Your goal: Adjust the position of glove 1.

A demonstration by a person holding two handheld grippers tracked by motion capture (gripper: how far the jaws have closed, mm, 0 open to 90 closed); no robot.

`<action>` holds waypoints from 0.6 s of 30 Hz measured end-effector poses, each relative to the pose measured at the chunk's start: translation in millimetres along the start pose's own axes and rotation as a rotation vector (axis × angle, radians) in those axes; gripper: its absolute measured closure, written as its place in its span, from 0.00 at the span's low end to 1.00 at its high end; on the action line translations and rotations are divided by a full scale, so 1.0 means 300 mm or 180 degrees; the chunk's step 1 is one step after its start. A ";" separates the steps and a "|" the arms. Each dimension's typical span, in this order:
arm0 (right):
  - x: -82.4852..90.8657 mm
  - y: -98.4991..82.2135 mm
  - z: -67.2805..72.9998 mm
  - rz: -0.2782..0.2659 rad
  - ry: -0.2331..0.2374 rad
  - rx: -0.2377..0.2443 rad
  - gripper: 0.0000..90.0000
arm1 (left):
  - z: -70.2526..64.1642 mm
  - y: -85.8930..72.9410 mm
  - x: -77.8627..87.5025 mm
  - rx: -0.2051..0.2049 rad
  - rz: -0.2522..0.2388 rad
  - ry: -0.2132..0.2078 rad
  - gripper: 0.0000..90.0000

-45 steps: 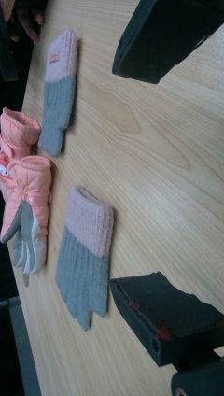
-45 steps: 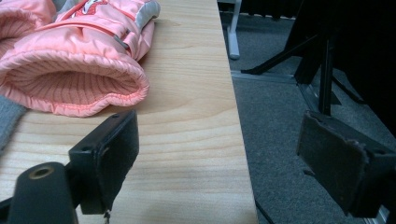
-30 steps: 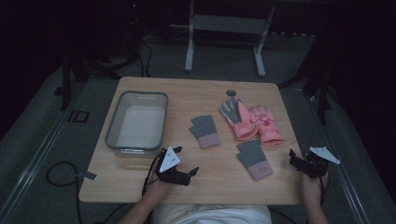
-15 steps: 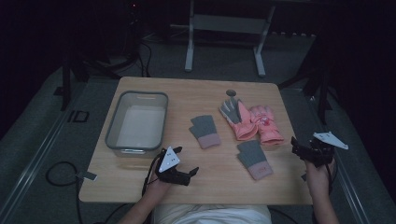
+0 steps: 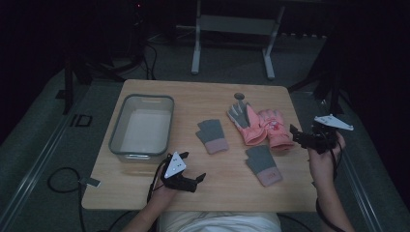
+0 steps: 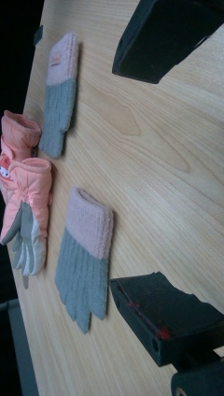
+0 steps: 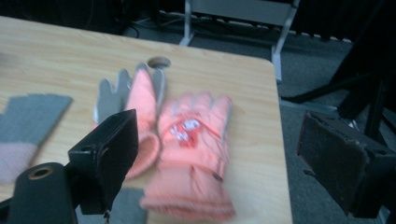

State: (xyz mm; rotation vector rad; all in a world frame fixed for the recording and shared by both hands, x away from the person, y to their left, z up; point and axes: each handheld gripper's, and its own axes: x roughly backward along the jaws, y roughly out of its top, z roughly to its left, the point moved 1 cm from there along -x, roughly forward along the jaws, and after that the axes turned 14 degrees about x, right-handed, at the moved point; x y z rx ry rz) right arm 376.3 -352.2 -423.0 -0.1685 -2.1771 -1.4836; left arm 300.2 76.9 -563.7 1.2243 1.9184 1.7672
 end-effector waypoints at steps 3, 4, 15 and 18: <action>-0.012 0.035 0.015 -0.0055 0.0043 -0.0060 0.13 | 0.001 0.001 0.000 0.0005 0.0005 -0.0005 0.01; -0.012 0.035 0.015 -0.0055 0.0043 -0.0060 0.13 | 0.001 0.000 0.000 0.0001 0.0004 -0.0005 0.01; -0.064 0.108 0.099 -0.0197 0.0345 0.0053 0.12 | -0.001 0.000 0.000 -0.0016 0.0010 -0.0002 0.01; -0.088 0.124 0.130 -0.0188 0.0410 0.0200 0.15 | 0.000 0.000 -0.001 -0.0004 0.0009 -0.0005 0.01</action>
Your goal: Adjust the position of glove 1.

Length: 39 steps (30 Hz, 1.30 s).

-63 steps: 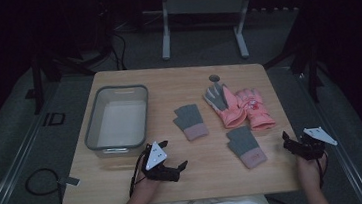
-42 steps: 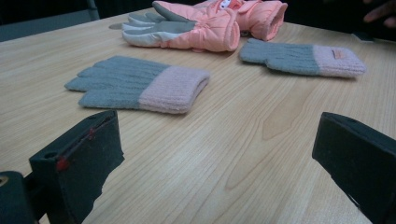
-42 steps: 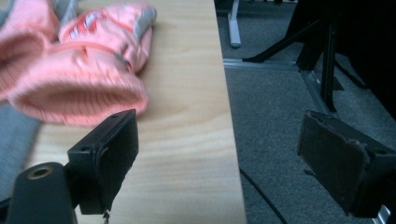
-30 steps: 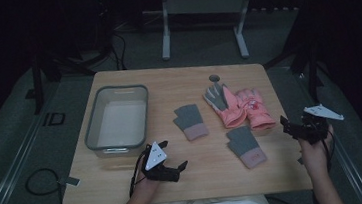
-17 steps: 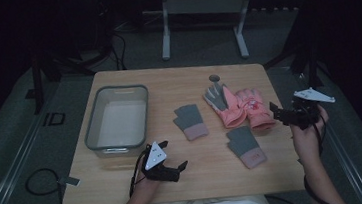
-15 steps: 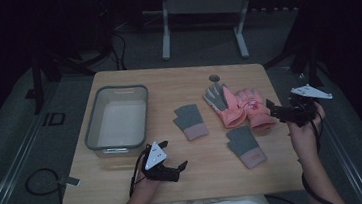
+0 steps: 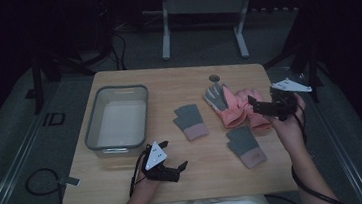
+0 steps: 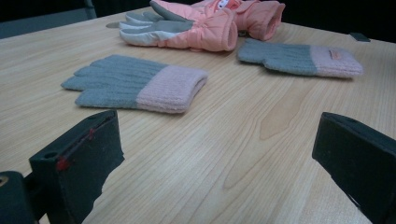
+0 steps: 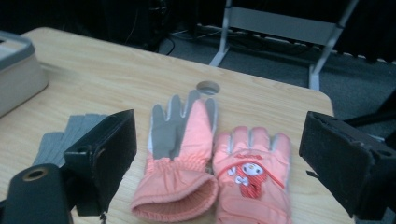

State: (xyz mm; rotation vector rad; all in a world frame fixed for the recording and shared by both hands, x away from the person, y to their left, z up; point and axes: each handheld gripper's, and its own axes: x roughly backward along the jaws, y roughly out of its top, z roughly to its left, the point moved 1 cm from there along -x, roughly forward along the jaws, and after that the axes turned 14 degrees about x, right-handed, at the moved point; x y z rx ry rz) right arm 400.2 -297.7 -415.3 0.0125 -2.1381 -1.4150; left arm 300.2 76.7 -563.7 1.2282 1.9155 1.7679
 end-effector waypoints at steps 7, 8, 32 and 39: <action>-0.064 0.031 0.059 -0.0016 0.0248 0.0082 0.19 | 0.001 0.000 0.001 0.0015 0.0002 -0.0010 0.01; -0.073 0.035 0.069 -0.0011 0.0275 0.0105 0.19 | 0.001 0.000 0.000 0.0016 0.0003 -0.0012 0.01; -0.308 0.053 0.302 0.0070 0.0993 0.0397 0.40 | 0.001 0.000 0.000 0.0034 0.0002 -0.0034 0.01; -0.390 0.029 0.374 0.0216 0.1126 0.0495 0.52 | 0.002 0.001 0.001 0.0033 0.0002 -0.0035 0.01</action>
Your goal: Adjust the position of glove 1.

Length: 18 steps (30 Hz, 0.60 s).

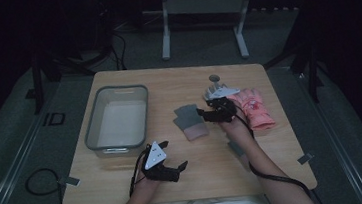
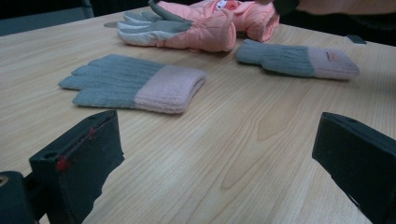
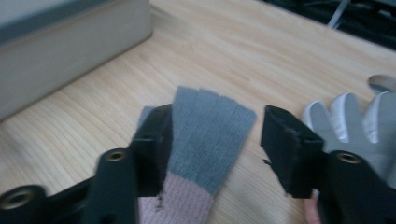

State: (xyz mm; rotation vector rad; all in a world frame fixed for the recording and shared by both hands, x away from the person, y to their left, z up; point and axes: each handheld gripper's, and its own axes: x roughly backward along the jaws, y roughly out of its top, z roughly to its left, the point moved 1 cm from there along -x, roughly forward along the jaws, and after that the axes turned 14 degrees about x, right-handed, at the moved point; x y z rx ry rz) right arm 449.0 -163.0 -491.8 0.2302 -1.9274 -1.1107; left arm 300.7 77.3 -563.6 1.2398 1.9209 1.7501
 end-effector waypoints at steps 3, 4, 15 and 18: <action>-0.043 0.001 0.008 0.0094 0.0081 -0.0015 0.58 | -0.001 -0.001 0.000 0.0003 -0.0004 -0.0006 0.01; -0.053 0.002 0.009 0.0096 0.0111 -0.0023 0.60 | -0.001 -0.001 0.000 0.0003 -0.0004 -0.0006 0.01; -0.183 -0.006 0.024 0.0325 0.0285 0.0187 0.70 | 0.000 -0.001 0.002 -0.0003 0.0004 -0.0033 0.01; -0.208 -0.020 0.022 0.0397 0.0320 0.0224 0.72 | 0.000 -0.001 0.002 0.0007 0.0001 -0.0037 0.01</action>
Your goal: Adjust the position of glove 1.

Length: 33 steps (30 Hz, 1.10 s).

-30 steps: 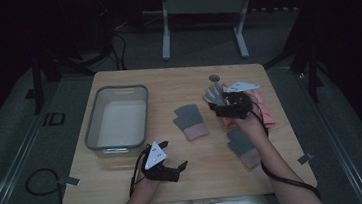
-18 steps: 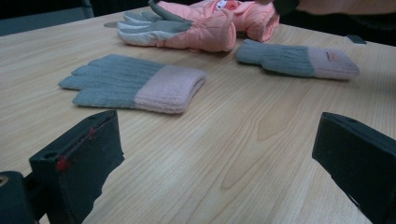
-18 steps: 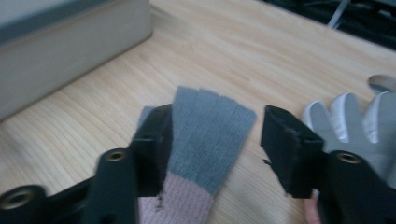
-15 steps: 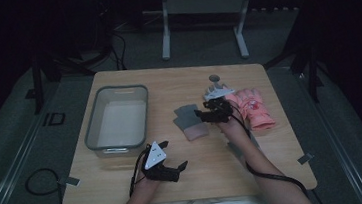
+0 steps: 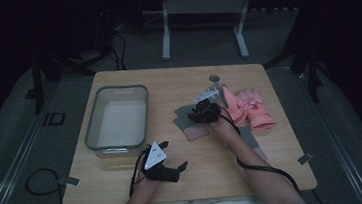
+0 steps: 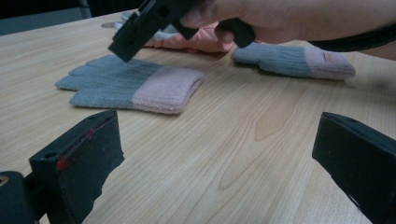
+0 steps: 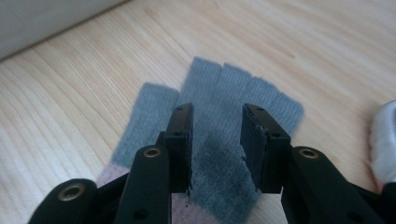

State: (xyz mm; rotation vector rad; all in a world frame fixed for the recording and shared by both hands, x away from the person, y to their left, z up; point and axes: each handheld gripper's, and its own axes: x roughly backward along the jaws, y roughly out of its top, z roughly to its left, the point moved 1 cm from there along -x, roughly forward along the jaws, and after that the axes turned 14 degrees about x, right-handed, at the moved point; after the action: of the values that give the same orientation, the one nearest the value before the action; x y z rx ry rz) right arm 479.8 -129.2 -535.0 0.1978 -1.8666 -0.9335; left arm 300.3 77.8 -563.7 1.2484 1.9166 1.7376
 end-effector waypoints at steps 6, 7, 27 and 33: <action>-0.052 -0.027 0.003 0.0190 0.0039 0.0026 0.72 | 0.000 0.000 0.000 0.0000 0.0002 -0.0004 0.01; -0.054 -0.028 0.006 0.0160 0.0031 0.0035 0.72 | 0.000 0.000 0.000 0.0001 0.0000 -0.0005 0.01; 0.120 0.055 0.053 -0.0208 -0.0120 -0.0661 0.96 | 0.003 0.001 -0.001 0.0018 0.0010 0.0015 0.01; 0.289 0.084 0.106 -0.0453 -0.0370 -0.0910 0.96 | 0.001 0.001 -0.001 0.0030 0.0008 0.0020 0.01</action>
State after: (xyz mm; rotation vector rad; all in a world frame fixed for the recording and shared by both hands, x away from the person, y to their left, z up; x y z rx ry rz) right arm 417.6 -139.9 -463.1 0.1043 -1.8166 -1.3218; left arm 300.9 77.8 -563.6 1.2505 1.9300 1.7377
